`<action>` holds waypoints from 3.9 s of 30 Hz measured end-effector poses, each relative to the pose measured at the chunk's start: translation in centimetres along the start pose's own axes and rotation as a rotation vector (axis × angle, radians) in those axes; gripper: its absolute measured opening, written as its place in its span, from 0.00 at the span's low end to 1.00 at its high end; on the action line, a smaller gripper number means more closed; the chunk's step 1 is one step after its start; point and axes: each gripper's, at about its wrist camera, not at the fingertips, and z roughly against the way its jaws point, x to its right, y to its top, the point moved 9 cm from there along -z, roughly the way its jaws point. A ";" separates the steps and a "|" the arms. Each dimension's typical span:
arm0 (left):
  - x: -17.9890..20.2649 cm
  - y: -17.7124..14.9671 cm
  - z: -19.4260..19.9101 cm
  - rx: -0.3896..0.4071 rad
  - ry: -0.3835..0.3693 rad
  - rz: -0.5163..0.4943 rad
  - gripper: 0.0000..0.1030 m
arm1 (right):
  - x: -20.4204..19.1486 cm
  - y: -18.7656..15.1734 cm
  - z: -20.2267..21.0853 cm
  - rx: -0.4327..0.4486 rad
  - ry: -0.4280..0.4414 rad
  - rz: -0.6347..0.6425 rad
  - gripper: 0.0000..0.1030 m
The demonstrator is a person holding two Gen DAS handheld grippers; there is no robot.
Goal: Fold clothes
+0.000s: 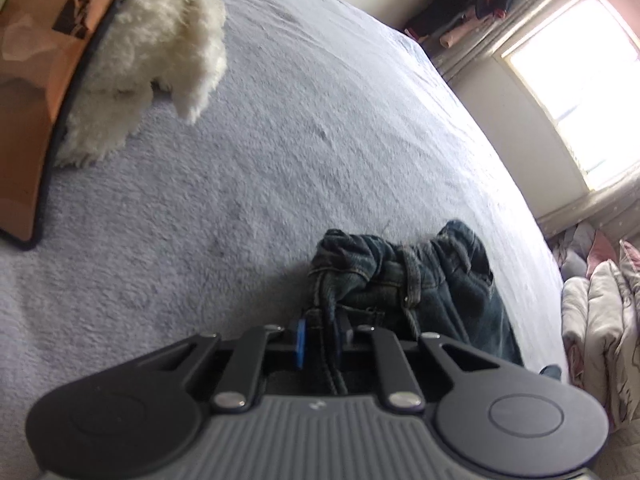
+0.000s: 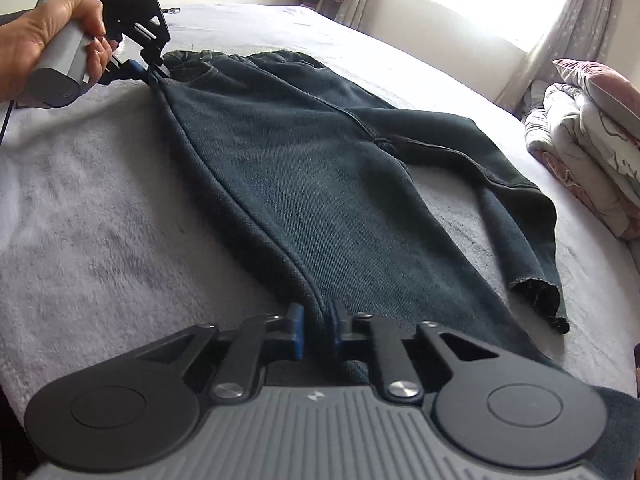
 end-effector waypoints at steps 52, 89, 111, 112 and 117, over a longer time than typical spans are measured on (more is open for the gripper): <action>15.6 0.2 -15.6 -0.378 -0.160 -1.049 0.73 | 6.4 2.6 -2.5 0.053 0.169 -0.206 0.44; 12.4 7.1 -14.0 0.098 0.193 -0.652 0.54 | 23.9 0.7 -4.4 0.023 -0.149 -0.554 0.44; 9.9 -10.4 1.7 -0.255 -0.131 -0.557 0.98 | 29.2 -3.8 -9.6 -0.044 -0.245 -0.722 0.10; 9.9 -10.9 2.0 -0.255 -0.129 -0.564 0.98 | 29.2 -3.1 -9.1 -0.010 -0.249 -0.708 0.06; 9.7 -12.0 2.9 -0.271 -0.134 -0.574 0.99 | 27.6 1.4 -5.5 0.174 -0.218 -0.615 0.06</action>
